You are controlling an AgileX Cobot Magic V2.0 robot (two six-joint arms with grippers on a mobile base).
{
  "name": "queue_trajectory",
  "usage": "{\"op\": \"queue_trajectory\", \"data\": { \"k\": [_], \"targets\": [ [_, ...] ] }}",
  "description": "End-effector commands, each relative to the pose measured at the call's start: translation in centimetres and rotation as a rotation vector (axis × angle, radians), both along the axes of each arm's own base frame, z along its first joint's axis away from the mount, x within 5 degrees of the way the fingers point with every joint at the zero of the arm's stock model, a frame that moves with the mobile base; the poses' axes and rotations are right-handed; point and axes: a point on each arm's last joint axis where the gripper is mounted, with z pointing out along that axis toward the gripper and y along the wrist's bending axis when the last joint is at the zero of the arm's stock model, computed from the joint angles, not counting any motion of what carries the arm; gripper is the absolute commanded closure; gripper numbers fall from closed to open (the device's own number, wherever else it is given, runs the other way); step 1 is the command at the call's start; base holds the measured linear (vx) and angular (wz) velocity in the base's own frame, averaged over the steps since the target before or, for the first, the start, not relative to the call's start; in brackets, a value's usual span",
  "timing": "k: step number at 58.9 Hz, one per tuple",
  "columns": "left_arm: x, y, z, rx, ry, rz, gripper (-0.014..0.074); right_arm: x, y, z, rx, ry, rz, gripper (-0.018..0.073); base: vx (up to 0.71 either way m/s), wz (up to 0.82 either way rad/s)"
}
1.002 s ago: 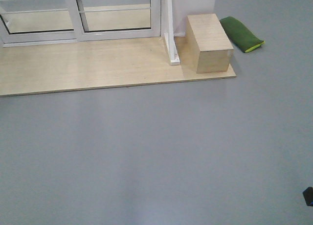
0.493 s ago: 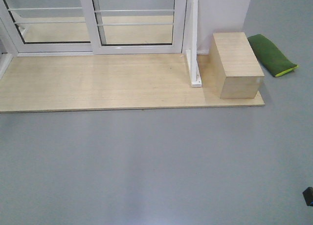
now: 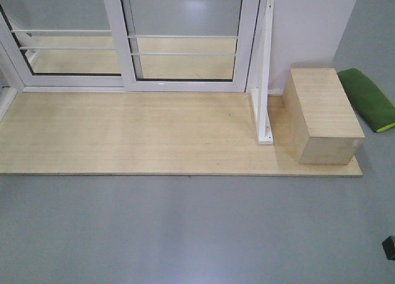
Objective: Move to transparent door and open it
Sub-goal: 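Drive forward up to the white-framed glass sliding door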
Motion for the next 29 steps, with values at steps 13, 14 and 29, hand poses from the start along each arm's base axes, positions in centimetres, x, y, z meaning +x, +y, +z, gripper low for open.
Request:
{"op": "queue_trajectory", "data": {
  "k": [13,14,29],
  "targets": [
    [-0.14,0.02,0.22,-0.011,-0.075,0.0,0.0603,-0.07,-0.06,0.72,-0.016,-0.096,-0.008,0.0565,0.48,0.04],
    [-0.14,0.02,0.22,-0.011,-0.075,0.0,0.0603,-0.07,-0.06,0.72,-0.016,-0.096,-0.008,0.0565,0.48,0.02],
    [-0.14,0.02,0.22,-0.011,-0.075,0.0,0.0603,-0.07,-0.06,0.72,-0.016,-0.096,-0.008,0.0565,0.47,0.01]
  ]
}}
